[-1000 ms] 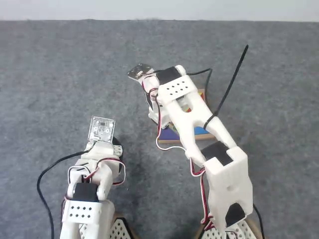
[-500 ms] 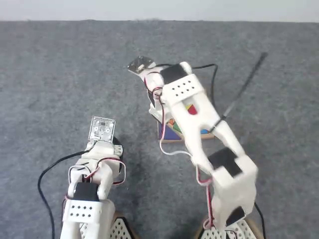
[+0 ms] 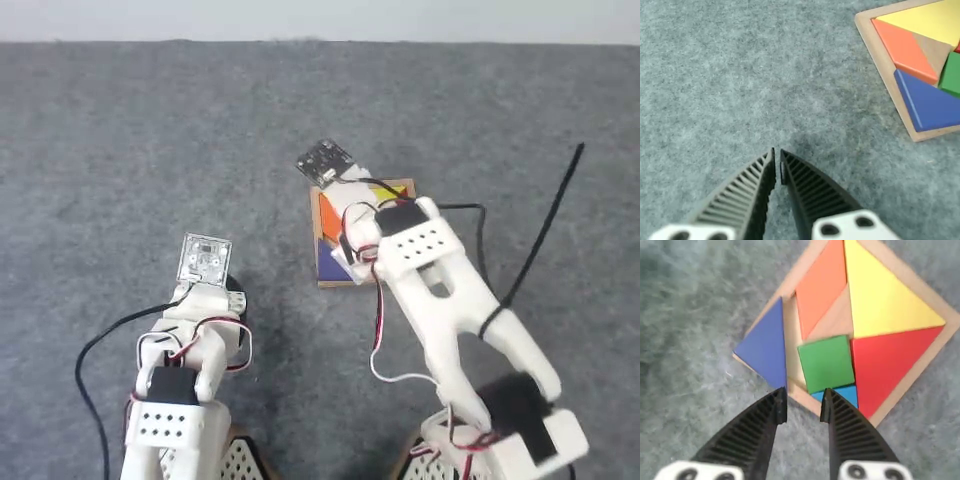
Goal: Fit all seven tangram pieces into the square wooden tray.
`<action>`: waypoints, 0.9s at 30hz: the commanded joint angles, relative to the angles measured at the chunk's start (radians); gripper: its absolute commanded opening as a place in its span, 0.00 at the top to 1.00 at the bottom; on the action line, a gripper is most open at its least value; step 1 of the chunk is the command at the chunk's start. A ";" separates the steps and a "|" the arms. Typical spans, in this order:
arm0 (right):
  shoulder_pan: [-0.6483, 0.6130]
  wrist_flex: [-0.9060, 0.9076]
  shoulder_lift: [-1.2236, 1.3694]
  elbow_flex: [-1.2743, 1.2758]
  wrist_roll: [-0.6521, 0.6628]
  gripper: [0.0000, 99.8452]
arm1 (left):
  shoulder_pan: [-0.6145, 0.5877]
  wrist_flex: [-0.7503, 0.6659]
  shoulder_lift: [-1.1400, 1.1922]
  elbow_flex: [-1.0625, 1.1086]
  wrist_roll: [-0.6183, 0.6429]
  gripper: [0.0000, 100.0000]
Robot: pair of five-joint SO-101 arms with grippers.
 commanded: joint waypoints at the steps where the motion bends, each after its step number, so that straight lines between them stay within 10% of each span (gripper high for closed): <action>1: -0.019 -0.027 -0.062 -0.023 -0.015 0.87 | -0.005 0.002 -0.012 -0.008 0.008 0.98; 27: -0.058 -0.076 0.361 -0.216 -0.040 0.87 | -0.005 0.002 -0.012 -0.008 0.008 0.98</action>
